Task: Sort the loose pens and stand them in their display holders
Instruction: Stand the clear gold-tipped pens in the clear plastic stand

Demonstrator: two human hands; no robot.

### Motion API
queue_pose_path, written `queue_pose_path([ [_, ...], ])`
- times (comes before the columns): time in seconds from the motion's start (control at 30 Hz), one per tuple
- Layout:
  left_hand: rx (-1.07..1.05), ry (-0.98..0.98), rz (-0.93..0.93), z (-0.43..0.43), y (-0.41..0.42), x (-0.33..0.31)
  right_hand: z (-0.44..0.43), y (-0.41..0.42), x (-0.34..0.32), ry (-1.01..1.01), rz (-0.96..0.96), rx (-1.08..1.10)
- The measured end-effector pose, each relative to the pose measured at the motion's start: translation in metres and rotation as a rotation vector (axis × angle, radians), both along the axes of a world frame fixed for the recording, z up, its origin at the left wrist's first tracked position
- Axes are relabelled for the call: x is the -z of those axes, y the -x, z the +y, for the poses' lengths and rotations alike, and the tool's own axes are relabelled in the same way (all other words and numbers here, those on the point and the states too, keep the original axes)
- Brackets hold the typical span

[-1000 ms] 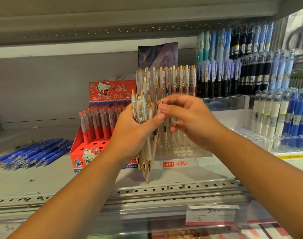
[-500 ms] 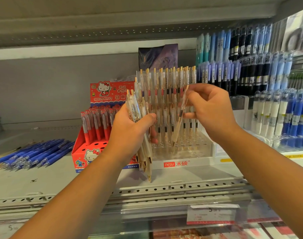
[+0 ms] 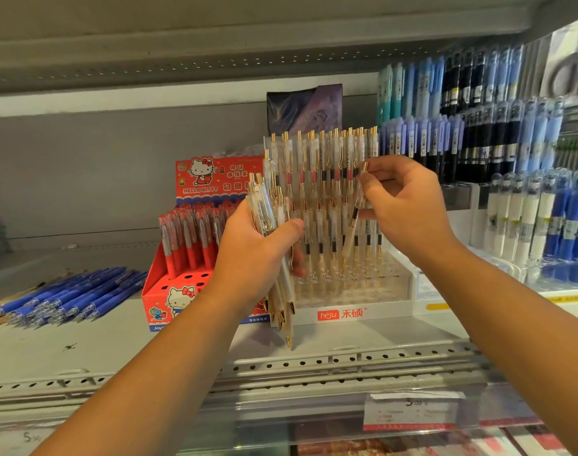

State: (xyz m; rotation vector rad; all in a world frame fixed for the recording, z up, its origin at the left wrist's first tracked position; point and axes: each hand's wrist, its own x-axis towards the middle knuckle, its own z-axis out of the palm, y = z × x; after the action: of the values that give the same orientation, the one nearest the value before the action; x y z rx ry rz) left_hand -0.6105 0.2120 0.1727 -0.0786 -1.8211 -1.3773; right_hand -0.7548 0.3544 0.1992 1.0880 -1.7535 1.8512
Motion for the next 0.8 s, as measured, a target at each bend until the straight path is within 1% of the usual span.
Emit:
queue_pose_path([
  [0.17,0.001,-0.006,0.004,0.002,-0.001,-0.001,-0.002,0.000,0.002,-0.064,0.031,0.022],
  [0.37,-0.018,0.013,-0.029,0.002,-0.002,-0.001,-0.006,-0.001,0.006,-0.343,0.025,0.001],
  [0.43,-0.014,0.018,-0.048,0.003,-0.002,-0.002,-0.006,-0.001,0.008,-0.396,0.041,0.011],
  [0.63,-0.006,0.007,-0.045,0.004,-0.004,-0.003,-0.004,0.002,0.010,-0.427,0.072,0.088],
  [0.8,-0.002,0.021,-0.060,0.004,-0.004,-0.004,-0.003,0.001,0.013,-0.401,0.087,0.141],
])
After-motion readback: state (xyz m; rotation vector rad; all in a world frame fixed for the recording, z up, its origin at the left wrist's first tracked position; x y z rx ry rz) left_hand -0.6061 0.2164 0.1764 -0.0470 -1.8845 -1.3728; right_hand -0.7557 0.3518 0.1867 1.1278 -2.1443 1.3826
